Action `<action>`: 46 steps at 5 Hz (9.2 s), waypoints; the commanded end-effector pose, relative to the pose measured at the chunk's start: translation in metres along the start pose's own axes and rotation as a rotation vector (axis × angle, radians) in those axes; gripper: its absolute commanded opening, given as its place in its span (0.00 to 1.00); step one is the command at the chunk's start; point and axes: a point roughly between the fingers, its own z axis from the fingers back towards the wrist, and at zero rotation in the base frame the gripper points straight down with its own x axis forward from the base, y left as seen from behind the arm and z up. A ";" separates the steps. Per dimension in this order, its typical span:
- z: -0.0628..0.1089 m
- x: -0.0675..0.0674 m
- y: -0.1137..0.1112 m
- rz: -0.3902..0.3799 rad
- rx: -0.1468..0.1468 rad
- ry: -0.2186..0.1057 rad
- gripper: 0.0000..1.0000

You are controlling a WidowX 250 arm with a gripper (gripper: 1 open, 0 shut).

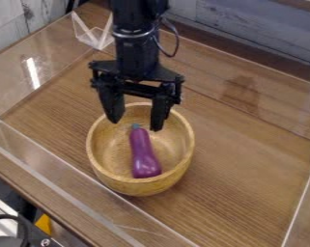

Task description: Remove the purple eggplant from inside the brown bowl and put it on the table

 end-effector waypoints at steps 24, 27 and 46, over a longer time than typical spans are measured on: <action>-0.032 0.003 -0.024 0.177 -0.014 -0.162 0.00; -0.012 0.006 -0.032 0.180 -0.043 -0.189 0.00; -0.033 -0.001 -0.008 0.254 0.053 -0.173 0.00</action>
